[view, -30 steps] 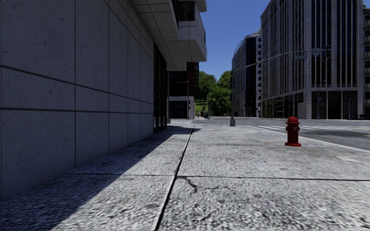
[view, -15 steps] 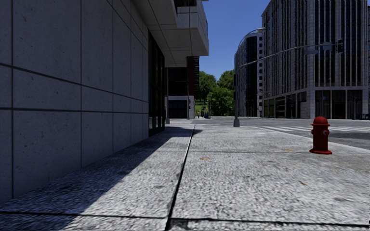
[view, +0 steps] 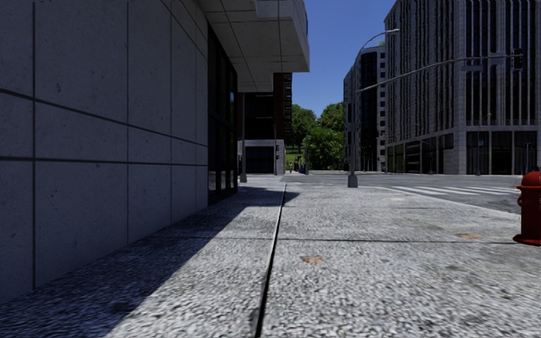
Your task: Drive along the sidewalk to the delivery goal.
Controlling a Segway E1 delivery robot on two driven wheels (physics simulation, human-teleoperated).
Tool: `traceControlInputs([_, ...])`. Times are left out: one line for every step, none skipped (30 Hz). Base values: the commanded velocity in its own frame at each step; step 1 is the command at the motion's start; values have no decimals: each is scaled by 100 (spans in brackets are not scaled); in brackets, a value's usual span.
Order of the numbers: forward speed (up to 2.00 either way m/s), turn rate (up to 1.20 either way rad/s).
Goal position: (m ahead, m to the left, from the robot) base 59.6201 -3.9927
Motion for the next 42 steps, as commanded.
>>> traceControlInputs([200,0])
traceControlInputs([200,0])
traceControlInputs([200,0])
traceControlInputs([200,0])
traceControlInputs([200,0])
traceControlInputs([200,0])
traceControlInputs([200,0])
traceControlInputs([200,0])
traceControlInputs([200,0])
traceControlInputs([200,0])
traceControlInputs([200,0])
traceControlInputs([200,0])
traceControlInputs([200,0])
traceControlInputs([200,0])
traceControlInputs([200,0])
traceControlInputs([200,0])
traceControlInputs([200,0])
traceControlInputs([200,0])
traceControlInputs([200,0])
traceControlInputs([200,0])
traceControlInputs([200,0])
traceControlInputs([200,0])
traceControlInputs([200,0])
traceControlInputs([200,0])
traceControlInputs([200,0])
traceControlInputs([200,0])
traceControlInputs([200,0])
traceControlInputs([200,0])
traceControlInputs([200,0])
traceControlInputs([200,0])
traceControlInputs([200,0])
traceControlInputs([200,0])
traceControlInputs([200,0])
traceControlInputs([200,0])
traceControlInputs([200,0])
traceControlInputs([200,0])
traceControlInputs([200,0])
traceControlInputs([200,0])
traceControlInputs([200,0])
traceControlInputs([200,0])
traceControlInputs([200,0])
traceControlInputs([200,0])
